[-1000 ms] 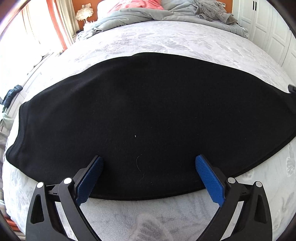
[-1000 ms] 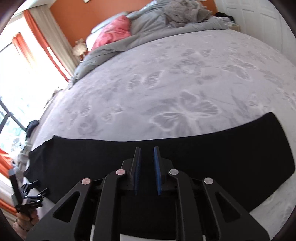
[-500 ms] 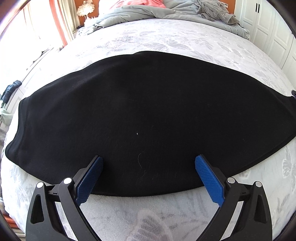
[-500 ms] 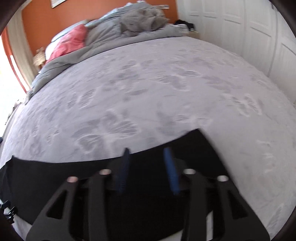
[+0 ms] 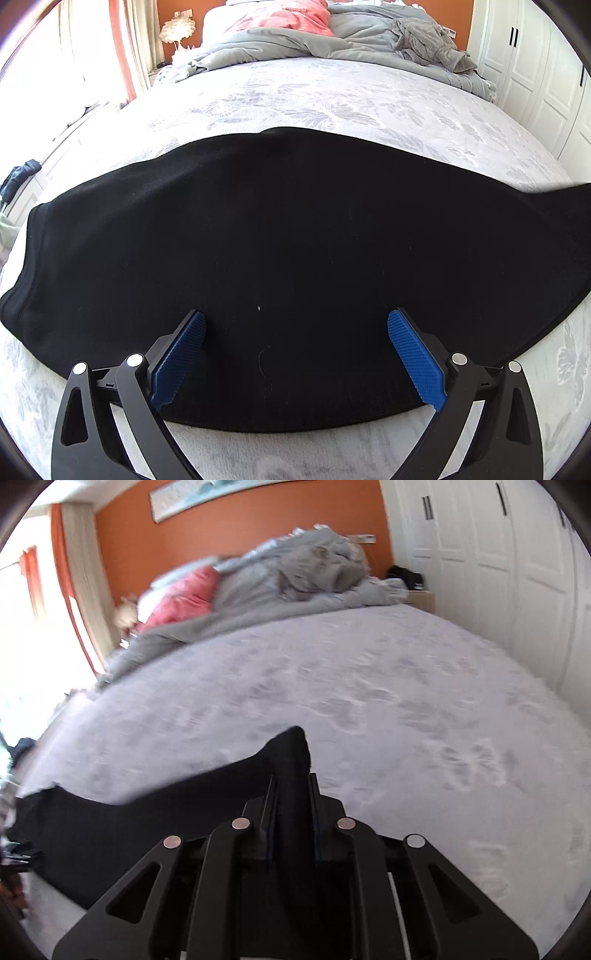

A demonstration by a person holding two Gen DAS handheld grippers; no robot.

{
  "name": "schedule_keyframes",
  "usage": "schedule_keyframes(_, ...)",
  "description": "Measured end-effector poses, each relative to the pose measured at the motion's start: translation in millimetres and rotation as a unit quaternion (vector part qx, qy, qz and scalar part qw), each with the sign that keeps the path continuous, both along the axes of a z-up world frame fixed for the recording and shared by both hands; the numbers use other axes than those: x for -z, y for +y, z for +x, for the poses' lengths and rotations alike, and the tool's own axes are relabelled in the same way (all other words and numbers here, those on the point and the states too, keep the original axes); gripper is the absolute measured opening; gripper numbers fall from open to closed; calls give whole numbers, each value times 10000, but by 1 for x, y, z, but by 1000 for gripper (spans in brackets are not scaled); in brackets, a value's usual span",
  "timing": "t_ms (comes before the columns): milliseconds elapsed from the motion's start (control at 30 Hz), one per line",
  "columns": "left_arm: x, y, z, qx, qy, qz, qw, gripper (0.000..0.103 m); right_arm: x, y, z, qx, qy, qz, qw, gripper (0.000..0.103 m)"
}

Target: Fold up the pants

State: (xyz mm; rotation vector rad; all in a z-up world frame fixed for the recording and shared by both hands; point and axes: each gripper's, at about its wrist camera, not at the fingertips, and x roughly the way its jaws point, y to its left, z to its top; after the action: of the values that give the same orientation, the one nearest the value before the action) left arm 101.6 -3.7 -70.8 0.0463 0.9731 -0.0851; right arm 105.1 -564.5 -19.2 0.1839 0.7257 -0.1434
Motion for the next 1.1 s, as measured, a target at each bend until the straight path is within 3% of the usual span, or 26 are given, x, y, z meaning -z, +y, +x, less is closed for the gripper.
schedule_keyframes(67,1,-4,3,25,-17,115,9999,98,58,-22,19,616,1112,-374,9912,1)
schedule_keyframes(100,1,-5,2,30,-67,161,9998,98,76,-26,21,804,1447,-611,9843,1)
schedule_keyframes(200,0,-4,2,60,-69,207,9997,98,54,-32,-2,1128,798,-21,9904,3)
schedule_keyframes(267,0,-2,3,37,-37,168,9998,98,17,-6,-17,827,189,101,9963,3)
schedule_keyframes(367,-2,-3,5,-5,-21,194,9998,98,-6,51,-4,-124,121,584,9981,3)
schedule_keyframes(433,-3,-4,4,-10,-4,202,9998,98,18,84,9,-422,496,606,9960,4)
schedule_keyframes(500,-5,-4,2,-2,20,212,9998,98,63,82,25,-12,1267,-27,9919,3)
schedule_keyframes(533,-6,-4,1,2,27,205,9998,98,78,66,19,132,1261,45,9919,2)
schedule_keyframes(567,-6,-4,0,5,42,209,9998,98,74,51,9,282,991,396,9939,2)
schedule_keyframes(633,-7,-4,-2,0,57,232,9997,98,59,22,-18,1169,909,761,9860,10)
schedule_keyframes(700,-9,-6,-1,29,80,196,9998,98,35,12,-43,1291,594,982,9850,10)
schedule_keyframes(767,-10,-8,-2,62,125,101,9999,98,13,29,-61,1129,494,823,9890,28)
schedule_keyframes(800,-11,-10,-3,97,141,66,9998,98,7,37,-66,1095,495,753,9899,58)
schedule_keyframes(833,-12,-11,-5,152,130,73,9998,98,3,45,-73,1150,457,655,9902,65)
schedule_keyframes(933,-16,-15,-13,198,23,188,9996,98,4,46,-79,1430,458,608,9868,59)
schedule_keyframes(1100,-25,-11,-21,177,-35,-13,9998,98,6,23,-96,1847,407,1318,9731,54)
